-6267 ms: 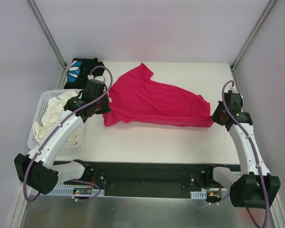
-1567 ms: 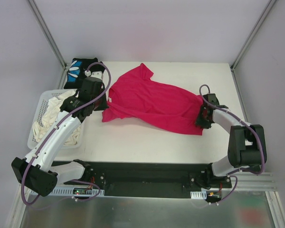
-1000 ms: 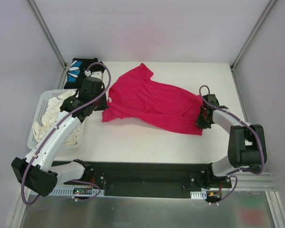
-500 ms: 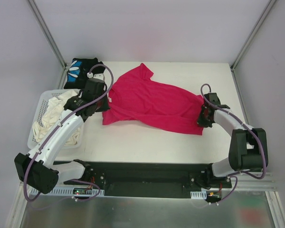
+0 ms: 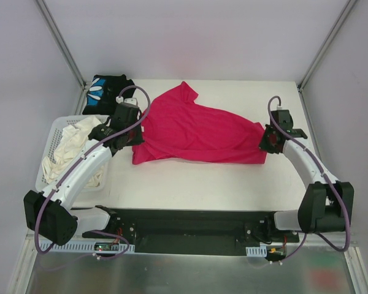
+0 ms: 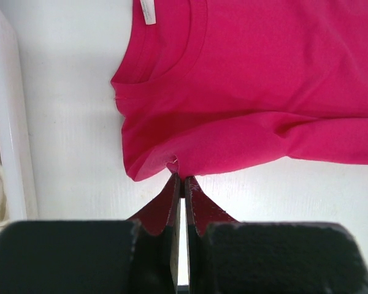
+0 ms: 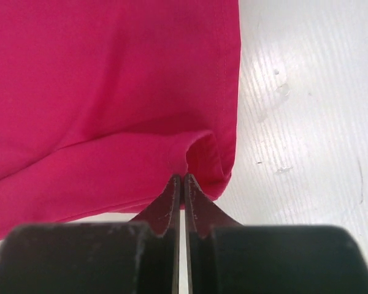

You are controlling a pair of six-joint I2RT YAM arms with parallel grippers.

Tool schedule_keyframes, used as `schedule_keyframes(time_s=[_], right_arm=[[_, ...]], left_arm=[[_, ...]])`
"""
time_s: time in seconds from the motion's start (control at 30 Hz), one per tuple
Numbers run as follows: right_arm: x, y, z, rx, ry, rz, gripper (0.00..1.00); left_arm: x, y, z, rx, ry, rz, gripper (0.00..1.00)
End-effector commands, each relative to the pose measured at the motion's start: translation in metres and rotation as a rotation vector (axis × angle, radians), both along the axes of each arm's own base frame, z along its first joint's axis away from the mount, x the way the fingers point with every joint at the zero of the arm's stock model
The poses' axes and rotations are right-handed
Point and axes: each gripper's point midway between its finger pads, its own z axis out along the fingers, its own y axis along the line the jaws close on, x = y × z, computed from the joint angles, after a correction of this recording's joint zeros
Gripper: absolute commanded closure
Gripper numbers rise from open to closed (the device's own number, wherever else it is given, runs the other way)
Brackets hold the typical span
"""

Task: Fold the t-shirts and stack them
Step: Grap the side of the flattened tshirt closest away from the robot with both arms

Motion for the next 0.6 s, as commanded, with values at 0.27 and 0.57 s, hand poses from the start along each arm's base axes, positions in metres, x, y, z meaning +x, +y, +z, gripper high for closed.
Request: schedule_keyframes(time_s=[0.27,0.57], right_arm=[[-0.009,-0.038,0.087,-0.06,-0.184,-0.074,0.99],[-0.011,-0.063,0.093,-0.063,-0.199,-0.155,0.99]], left_arm=[[-0.001,-0.003,0.009,-0.021,-0.045,-0.012,1.0],[-0.008,0.001,0.01,-0.024,-0.059,-0.009,1.0]])
